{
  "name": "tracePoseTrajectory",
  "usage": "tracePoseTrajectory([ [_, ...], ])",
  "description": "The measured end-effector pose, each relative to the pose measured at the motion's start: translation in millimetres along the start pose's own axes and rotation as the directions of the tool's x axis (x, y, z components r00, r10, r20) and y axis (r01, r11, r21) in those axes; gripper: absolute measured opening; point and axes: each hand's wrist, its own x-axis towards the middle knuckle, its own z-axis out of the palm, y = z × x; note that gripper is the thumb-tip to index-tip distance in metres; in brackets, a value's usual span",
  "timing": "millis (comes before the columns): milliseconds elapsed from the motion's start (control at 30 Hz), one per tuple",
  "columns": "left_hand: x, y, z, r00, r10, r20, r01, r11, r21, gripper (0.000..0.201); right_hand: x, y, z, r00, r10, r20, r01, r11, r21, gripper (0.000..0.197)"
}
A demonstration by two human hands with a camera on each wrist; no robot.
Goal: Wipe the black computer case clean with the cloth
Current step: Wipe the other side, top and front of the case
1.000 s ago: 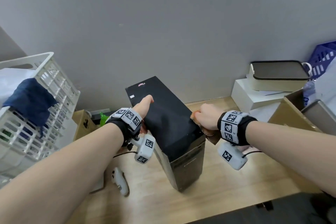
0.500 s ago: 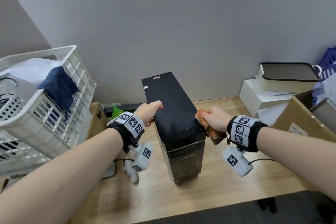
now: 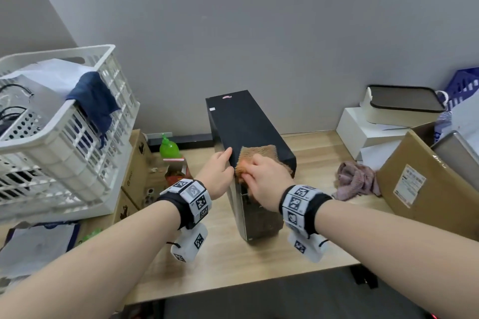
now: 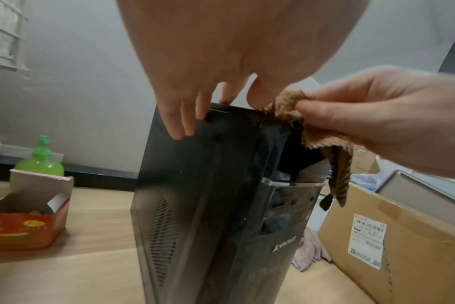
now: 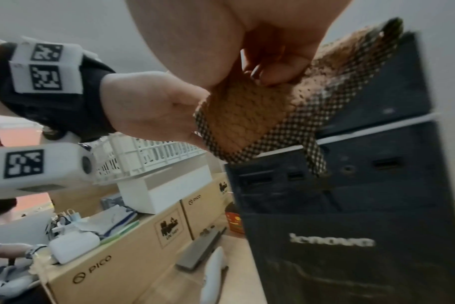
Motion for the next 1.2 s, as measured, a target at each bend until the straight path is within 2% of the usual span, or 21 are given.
tracePoseTrajectory([
  [67,1.4,-0.9,-2.7,1.000,-0.009,-0.007,0.009,1.000,0.021,0.058,0.5,-3.4,-0.6,0.999,-0.033,0.020,0.033,0.999,0.005,0.031],
  [167,1.1,0.0,-8.1,0.999,-0.039,0.011,0.038,0.994,0.100,0.060,-7.9,29.6,-10.6,0.998,-0.048,0.038,0.048,0.999,-0.001,0.030],
  [300,-0.3,8.6,-13.7,0.996,-0.065,0.065,0.054,0.985,0.164,0.066,-16.0,81.9,-22.1,0.999,0.018,-0.044,-0.018,1.000,-0.015,0.025],
  [367,2.4,14.4,-15.3,0.995,-0.083,0.055,0.073,0.982,0.172,0.065,-13.3,73.0,-20.8,0.999,-0.019,-0.046,0.017,0.999,-0.031,0.024],
  [567,14.2,22.2,-18.8,0.994,-0.112,-0.004,0.110,0.970,0.216,0.049,9.8,2.2,4.1,0.975,-0.223,0.012,0.223,0.975,-0.001,0.029],
  [667,18.7,23.4,-18.0,0.992,-0.116,-0.043,0.123,0.953,0.276,0.049,8.9,4.7,5.1,0.949,-0.311,-0.041,0.312,0.949,0.032,0.026],
  [733,19.2,23.3,-12.6,0.995,-0.075,-0.058,0.089,0.954,0.287,0.048,-7.6,24.4,9.8,0.941,-0.328,-0.088,0.337,0.932,0.133,0.023],
  [800,15.6,20.9,-2.3,0.998,-0.023,-0.055,0.037,0.961,0.275,0.061,-28.8,51.2,23.3,0.961,-0.241,-0.136,0.273,0.907,0.322,0.022],
  [867,10.0,14.3,10.8,0.998,0.037,-0.048,-0.020,0.952,0.306,0.073,-46.7,71.9,36.2,0.992,-0.096,-0.080,0.124,0.833,0.539,0.024],
  [933,5.0,5.0,22.5,0.994,0.091,-0.054,-0.067,0.936,0.346,0.077,-53.8,83.4,50.8,0.999,-0.011,-0.033,0.030,0.735,0.678,0.027],
  [1000,1.9,-4.0,29.1,0.990,0.120,-0.080,-0.086,0.936,0.342,0.078,-51.8,85.4,61.8,0.998,-0.004,-0.067,0.049,0.738,0.673,0.024],
  [1100,-2.0,-13.1,36.2,0.982,0.139,-0.125,-0.087,0.932,0.351,0.080,-43.7,78.1,72.6,0.998,-0.050,-0.046,0.066,0.854,0.515,0.020],
  [1200,-5.1,-18.9,44.2,0.973,0.143,-0.179,-0.076,0.938,0.337,0.077,-36.7,63.5,83.8,0.994,-0.109,-0.014,0.103,0.882,0.460,0.023],
])
